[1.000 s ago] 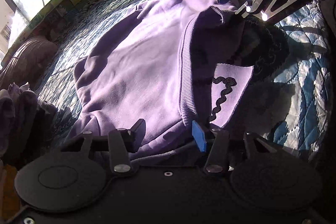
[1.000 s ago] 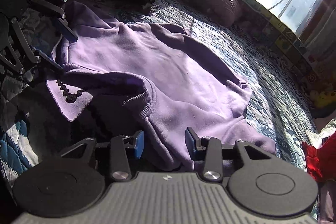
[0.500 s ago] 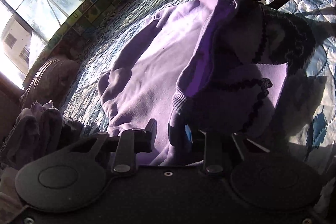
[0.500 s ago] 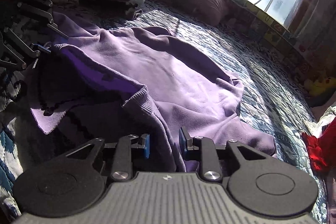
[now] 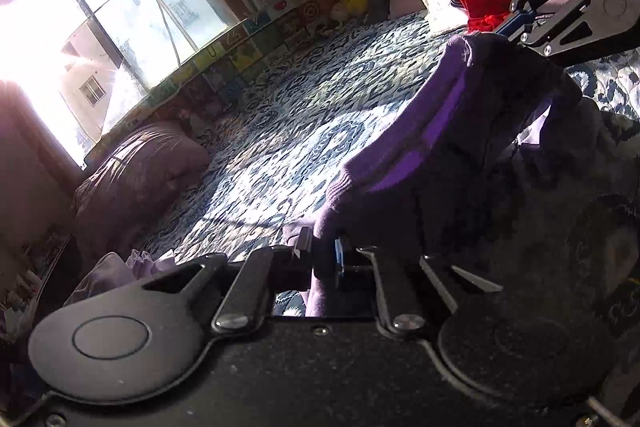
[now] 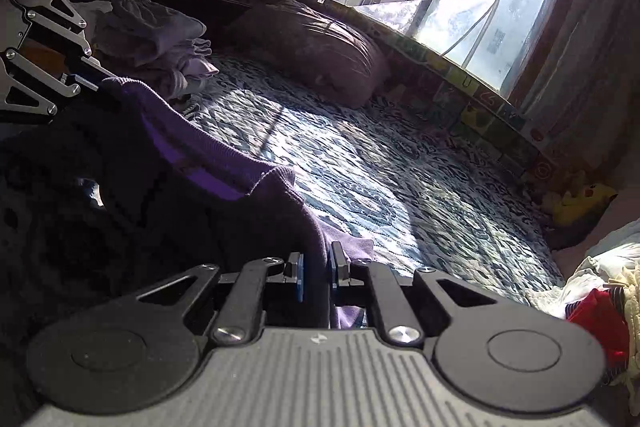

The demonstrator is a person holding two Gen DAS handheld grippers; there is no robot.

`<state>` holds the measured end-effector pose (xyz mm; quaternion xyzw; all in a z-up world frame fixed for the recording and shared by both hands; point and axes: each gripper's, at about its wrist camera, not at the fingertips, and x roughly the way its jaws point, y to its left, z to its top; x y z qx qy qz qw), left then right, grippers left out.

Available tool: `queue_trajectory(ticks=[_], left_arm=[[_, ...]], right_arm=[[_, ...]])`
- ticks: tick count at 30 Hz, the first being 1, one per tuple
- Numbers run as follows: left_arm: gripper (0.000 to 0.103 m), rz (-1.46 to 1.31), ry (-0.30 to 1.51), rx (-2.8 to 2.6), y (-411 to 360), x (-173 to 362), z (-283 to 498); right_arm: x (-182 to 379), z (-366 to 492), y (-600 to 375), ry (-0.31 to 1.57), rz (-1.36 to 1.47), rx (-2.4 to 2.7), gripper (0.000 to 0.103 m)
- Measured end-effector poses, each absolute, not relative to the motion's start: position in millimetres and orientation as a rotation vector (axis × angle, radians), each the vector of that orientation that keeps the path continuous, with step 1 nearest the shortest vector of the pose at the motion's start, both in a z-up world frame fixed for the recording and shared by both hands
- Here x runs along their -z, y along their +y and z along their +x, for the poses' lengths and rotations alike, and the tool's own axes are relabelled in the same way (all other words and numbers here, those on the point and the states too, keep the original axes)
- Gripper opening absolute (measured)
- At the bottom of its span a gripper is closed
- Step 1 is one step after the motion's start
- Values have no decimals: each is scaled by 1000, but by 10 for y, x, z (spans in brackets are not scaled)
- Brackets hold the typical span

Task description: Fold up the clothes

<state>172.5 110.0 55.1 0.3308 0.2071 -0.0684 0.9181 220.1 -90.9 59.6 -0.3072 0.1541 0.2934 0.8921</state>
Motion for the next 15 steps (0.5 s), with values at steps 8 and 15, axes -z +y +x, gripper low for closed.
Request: queue_trajectory(ticks=[8, 15], left_arm=[[9, 1023, 518, 450, 841, 609, 576], [9, 1019, 562, 470, 872, 974, 383]], right_arm=[[769, 912, -1110, 271, -1254, -929, 13], [1051, 652, -1131, 265, -1339, -950, 13]])
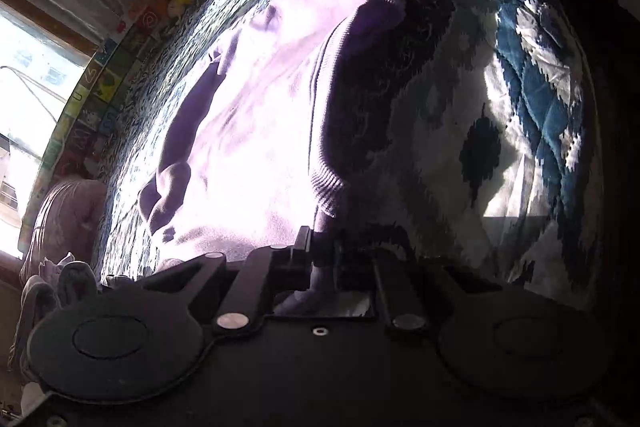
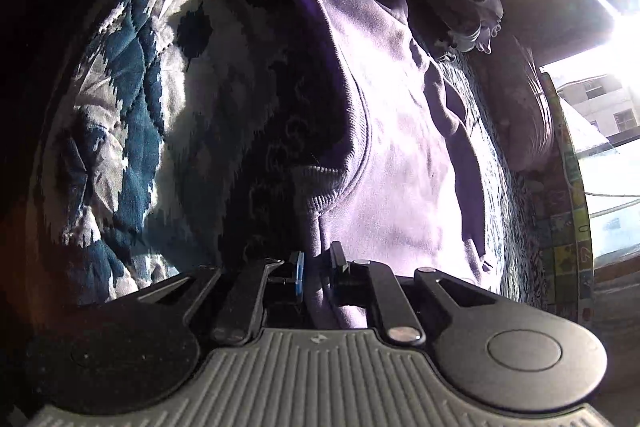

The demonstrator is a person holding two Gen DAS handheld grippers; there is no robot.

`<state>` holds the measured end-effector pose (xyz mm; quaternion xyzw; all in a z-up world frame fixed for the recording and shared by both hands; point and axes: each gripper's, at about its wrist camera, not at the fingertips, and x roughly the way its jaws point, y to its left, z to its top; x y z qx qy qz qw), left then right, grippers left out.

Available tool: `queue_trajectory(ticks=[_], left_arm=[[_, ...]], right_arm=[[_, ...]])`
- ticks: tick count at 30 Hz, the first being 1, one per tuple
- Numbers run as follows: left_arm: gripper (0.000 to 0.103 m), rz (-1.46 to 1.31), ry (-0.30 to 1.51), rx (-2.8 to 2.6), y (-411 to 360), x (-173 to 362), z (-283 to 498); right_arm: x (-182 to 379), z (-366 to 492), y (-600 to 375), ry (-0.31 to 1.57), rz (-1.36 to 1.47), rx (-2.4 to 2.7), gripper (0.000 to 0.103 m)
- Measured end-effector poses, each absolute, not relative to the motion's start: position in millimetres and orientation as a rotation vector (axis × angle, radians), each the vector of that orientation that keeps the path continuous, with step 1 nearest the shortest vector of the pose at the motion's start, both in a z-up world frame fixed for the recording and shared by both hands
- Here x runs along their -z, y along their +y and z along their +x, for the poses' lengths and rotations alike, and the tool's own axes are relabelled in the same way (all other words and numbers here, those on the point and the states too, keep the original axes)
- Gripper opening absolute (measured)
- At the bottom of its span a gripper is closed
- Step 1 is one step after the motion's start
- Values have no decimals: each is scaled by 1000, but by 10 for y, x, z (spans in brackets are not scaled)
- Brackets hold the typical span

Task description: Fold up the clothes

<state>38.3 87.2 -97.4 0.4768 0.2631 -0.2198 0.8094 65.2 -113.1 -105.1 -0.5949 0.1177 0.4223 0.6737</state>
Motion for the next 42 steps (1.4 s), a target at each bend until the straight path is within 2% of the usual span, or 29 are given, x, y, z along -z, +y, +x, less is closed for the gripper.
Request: queue_trajectory(ticks=[3, 4, 5, 6, 7, 9, 12, 15, 16, 17, 19, 20, 21, 22, 23, 26, 27, 31, 37, 40, 42], left_arm=[[9, 1037, 550, 467, 866, 940, 389], [11, 1014, 553, 458, 866, 940, 424], [15, 991, 555, 448, 865, 940, 461], [17, 969, 546, 438, 855, 954, 453], [16, 956, 547, 431, 830, 951, 447], [10, 917, 535, 414, 796, 888, 425], [8, 921, 520, 438, 749, 846, 332], [8, 968, 515, 491, 691, 878, 216], [9, 985, 564, 537, 663, 972, 198], [18, 1002, 603, 566, 638, 1061, 177], [19, 959, 626, 568, 648, 1041, 147], [26, 937, 637, 568, 653, 1029, 132], [40, 885, 657, 589, 686, 949, 128], [46, 843, 668, 609, 720, 861, 110], [47, 802, 678, 629, 754, 774, 92], [44, 672, 654, 588, 842, 532, 80], [43, 599, 639, 570, 881, 438, 101], [43, 292, 577, 489, 1018, 108, 316], [41, -88, 572, 378, 824, 128, 781], [41, -129, 618, 394, 566, 356, 894], [46, -102, 794, 430, 317, 763, 995]], right_arm=[[966, 651, -1121, 264, -1318, -925, 15], [963, 644, -1102, 252, -1306, -915, 21], [967, 633, -1082, 231, -1297, -909, 31], [977, 623, -1068, 206, -1292, -910, 34], [977, 616, -1055, 188, -1291, -911, 33], [862, 680, -1084, 178, -1260, -883, 8], [674, 762, -1183, 205, -1214, -889, 11], [936, 561, -1240, 235, -1419, -1009, 11], [1055, 505, -1237, 253, -1471, -1029, 13], [1157, 458, -1226, 276, -1502, -1042, 15], [1129, 458, -1205, 305, -1444, -1026, 16], [1050, 487, -1211, 335, -1388, -1022, 18], [944, 522, -1233, 363, -1325, -1019, 20], [838, 557, -1255, 391, -1262, -1014, 25], [726, 602, -1295, 419, -1196, -1009, 31], [368, 851, -1536, 524, -939, -983, 37], [263, 1005, -1643, 565, -814, -968, 38], [84, 1637, -2263, 702, -226, -789, 50], [565, 2250, -3240, 758, 651, -393, 54], [944, 2381, -3474, 751, 892, -271, 55], [1124, 2487, -3530, 760, 974, -245, 55]])
